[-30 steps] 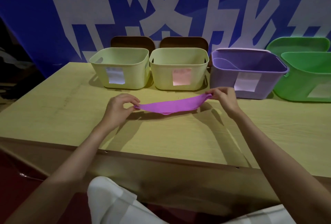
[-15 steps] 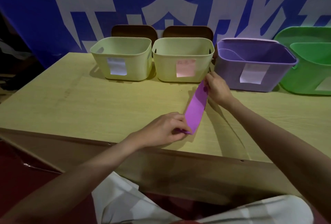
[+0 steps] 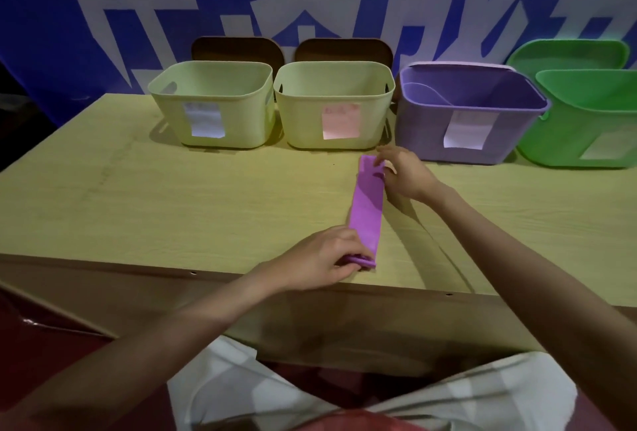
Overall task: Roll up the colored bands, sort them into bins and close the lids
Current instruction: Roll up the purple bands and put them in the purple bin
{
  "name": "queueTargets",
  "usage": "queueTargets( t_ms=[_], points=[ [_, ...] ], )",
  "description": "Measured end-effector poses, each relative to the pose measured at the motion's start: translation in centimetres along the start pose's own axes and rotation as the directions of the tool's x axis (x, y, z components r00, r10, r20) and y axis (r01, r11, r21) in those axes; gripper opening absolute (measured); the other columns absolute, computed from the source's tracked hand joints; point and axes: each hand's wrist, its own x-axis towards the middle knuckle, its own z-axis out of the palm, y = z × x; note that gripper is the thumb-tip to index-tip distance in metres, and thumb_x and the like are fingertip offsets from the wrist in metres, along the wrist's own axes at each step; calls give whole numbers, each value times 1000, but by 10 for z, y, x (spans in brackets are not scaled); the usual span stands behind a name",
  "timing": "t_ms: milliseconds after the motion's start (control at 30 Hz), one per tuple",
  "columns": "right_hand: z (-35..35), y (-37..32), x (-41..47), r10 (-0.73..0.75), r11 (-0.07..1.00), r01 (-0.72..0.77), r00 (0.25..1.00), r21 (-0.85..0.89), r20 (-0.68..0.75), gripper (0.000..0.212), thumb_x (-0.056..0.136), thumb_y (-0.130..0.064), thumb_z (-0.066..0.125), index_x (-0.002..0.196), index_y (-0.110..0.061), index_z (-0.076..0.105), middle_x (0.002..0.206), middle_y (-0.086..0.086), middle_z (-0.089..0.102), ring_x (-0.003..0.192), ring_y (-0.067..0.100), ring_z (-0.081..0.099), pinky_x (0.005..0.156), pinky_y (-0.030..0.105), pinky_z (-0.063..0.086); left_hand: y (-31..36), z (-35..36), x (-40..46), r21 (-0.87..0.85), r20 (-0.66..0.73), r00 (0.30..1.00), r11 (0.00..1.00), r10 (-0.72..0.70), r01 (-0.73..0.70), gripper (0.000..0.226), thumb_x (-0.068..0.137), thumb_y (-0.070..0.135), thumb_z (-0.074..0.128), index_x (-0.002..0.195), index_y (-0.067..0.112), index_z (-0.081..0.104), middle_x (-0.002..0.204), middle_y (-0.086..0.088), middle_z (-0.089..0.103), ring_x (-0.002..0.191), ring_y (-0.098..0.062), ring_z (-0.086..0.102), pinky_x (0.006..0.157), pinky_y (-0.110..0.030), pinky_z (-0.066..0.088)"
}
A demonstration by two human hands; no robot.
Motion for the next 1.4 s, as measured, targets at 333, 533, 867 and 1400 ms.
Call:
queueTargets(
  t_ms=[333, 533, 867, 1400],
  points=[
    [0, -71, -131, 117, 839, -22, 983, 544, -141, 19, 99, -6, 48, 103, -9, 66, 99, 1, 69, 92, 8, 65, 79, 16, 49, -7, 2, -7, -103, -144, 989, 994, -35, 20, 24, 81, 12, 74, 105, 12, 69, 97, 4, 69, 88, -5, 61, 79, -23, 50],
    [16, -89, -161, 117, 790, 12, 978, 613, -170, 13, 99, -11, 50, 106, -7, 60, 93, -1, 68, 89, 6, 66, 80, 21, 50, -8, 0, -9, -259, -216, 961, 959, -171, 112, 17, 80, 9, 76, 95, 11, 69, 89, 4, 71, 83, -2, 66, 81, -23, 54],
    [24, -83, -176, -17, 903, 95, 982, 418, -186, 18, 86, -17, 73, 102, -12, 67, 92, -6, 70, 84, 4, 65, 75, 30, 53, -10, 6, -9, -268, -288, 937, 956, -197, 119, 15, 73, 11, 82, 83, 8, 72, 80, 3, 71, 74, -6, 66, 74, -29, 54],
    [36, -90, -176, -52, 959, 115, 970, 261, -238, 10, 83, -19, 74, 88, -13, 67, 89, -4, 60, 81, 13, 59, 65, 33, 51, -12, 11, -17, -61, -230, 973, 998, -16, 2, 9, 81, 19, 75, 83, 10, 72, 90, 1, 62, 84, -14, 59, 74, -36, 49]
  ],
)
